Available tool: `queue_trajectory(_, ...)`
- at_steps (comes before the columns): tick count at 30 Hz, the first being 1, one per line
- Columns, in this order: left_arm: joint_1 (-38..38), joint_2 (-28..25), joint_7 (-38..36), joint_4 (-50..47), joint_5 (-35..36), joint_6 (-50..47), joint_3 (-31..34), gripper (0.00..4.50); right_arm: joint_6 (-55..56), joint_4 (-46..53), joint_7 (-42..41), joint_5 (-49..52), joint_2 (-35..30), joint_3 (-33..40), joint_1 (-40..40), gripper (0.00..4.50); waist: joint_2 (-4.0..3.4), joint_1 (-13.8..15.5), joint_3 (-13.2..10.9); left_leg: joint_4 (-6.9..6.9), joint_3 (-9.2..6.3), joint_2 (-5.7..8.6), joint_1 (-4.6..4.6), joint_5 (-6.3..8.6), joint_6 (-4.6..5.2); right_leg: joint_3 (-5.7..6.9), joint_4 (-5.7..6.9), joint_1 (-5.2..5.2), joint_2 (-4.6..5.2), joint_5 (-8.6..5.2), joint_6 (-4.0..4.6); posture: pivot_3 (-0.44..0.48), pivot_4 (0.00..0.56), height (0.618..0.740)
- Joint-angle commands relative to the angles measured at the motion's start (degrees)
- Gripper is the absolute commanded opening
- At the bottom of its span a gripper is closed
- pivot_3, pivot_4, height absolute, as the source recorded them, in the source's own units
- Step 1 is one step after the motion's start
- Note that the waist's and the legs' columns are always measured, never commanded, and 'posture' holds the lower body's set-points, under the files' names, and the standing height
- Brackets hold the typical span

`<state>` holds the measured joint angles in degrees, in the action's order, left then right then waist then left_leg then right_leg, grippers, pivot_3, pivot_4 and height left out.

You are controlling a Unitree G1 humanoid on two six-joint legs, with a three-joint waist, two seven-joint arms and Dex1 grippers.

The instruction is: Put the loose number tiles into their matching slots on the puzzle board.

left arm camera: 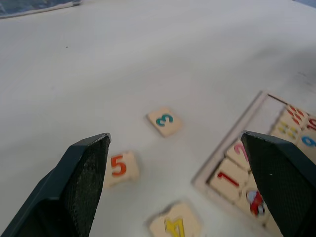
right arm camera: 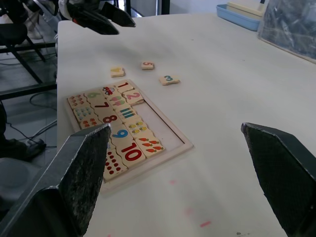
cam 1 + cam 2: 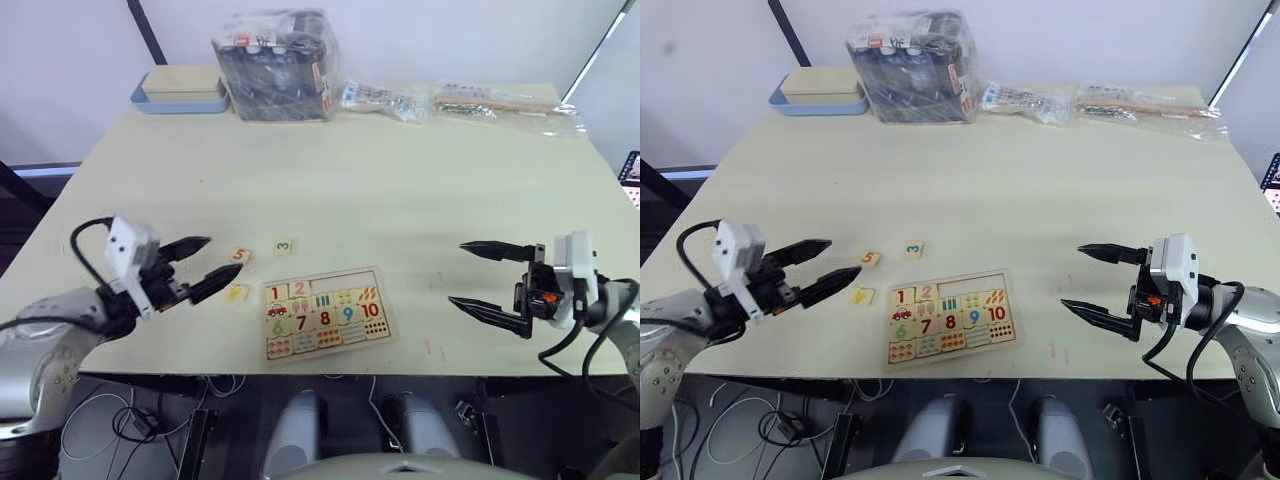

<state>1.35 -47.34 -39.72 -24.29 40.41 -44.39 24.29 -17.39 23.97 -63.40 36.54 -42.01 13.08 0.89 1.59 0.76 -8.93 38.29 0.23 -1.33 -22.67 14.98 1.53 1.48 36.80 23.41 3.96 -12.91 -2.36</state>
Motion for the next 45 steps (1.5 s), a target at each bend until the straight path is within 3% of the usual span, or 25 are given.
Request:
queue_trajectory(1,-7.1,2.0,14.8,-6.9,6.9,-17.3,0.0,4.5,0.7,1.5,0.6,0.7,-0.1,0.6,-0.8,4.43,0.01,0.0,0.0,0.02,-0.03,0.0,0.0,0.0,0.0,0.01,0.01,-0.01,-0.02,0.02,-0.04,0.0,0.15,0.74)
queue_trajectory(4,-14.8,8.5,26.2,-9.2,12.6,-32.1,0.6,4.5,1.4,0.9,0.3,0.4,-0.3,0.9,-0.7,4.43,0.0,0.0,0.0,0.05,-0.09,0.04,0.04,0.0,0.0,0.0,0.04,-0.07,-0.06,0.04,-0.06,0.0,0.15,0.74)
queue_trajectory(7,-20.2,18.2,35.1,-13.4,12.6,-43.4,1.3,4.5,3.1,0.0,-0.1,-0.3,0.0,1.3,-0.3,4.43,0.04,0.1,0.0,0.06,-0.15,0.09,0.08,0.0,0.0,0.02,0.03,-0.18,-0.06,0.05,-0.07,0.0,0.15,0.74)
queue_trajectory(12,-23.9,26.4,50.4,-14.2,12.6,-48.1,-1.2,4.5,3.3,-1.2,-0.8,-0.1,-0.8,1.7,-0.1,4.43,0.08,0.0,0.0,0.1,-0.33,0.32,0.07,-0.01,-0.01,0.01,0.02,-0.25,-0.08,0.07,-0.09,0.0,0.15,0.74)
queue_trajectory(22,-31.0,26.0,70.6,-4.3,23.2,-48.1,-7.9,4.5,3.9,-3.3,-1.8,-0.3,-2.1,2.5,-0.6,4.43,0.08,0.1,0.0,0.1,-0.35,0.37,0.11,-0.01,-0.01,-0.13,0.0,-0.29,-0.11,0.07,-0.05,0.0,0.15,0.74)
queue_trajectory(31,-35.7,30.1,86.9,3.7,28.0,-48.1,-11.5,4.5,6.5,-4.5,-4.3,0.9,-1.7,3.4,0.9,4.43,0.07,0.2,0.0,0.1,-0.43,0.59,0.09,-0.02,-0.01,-0.27,0.0,-0.31,-0.09,0.07,-0.07,0.0,0.15,0.74)
queue_trajectory(37,-35.5,31.7,93.1,5.8,29.3,-48.1,-11.9,4.5,4.9,-4.4,-4.5,2.5,-2.4,4.2,1.7,4.43,0.07,0.2,0.0,0.1,-0.44,0.6,0.1,-0.03,-0.04,-0.28,0.01,-0.3,-0.08,0.07,-0.07,0.0,0.15,0.74)
queue_trajectory(45,-35.5,32.7,95.1,7.8,28.4,-48.1,-12.9,4.5,5.9,-4.5,-4.3,1.9,-2.6,4.5,2.7,4.43,0.07,0.3,0.0,0.1,-0.44,0.68,0.08,-0.13,-0.2,-0.29,0.0,-0.31,-0.03,0.07,-0.07,0.0,0.15,0.74)
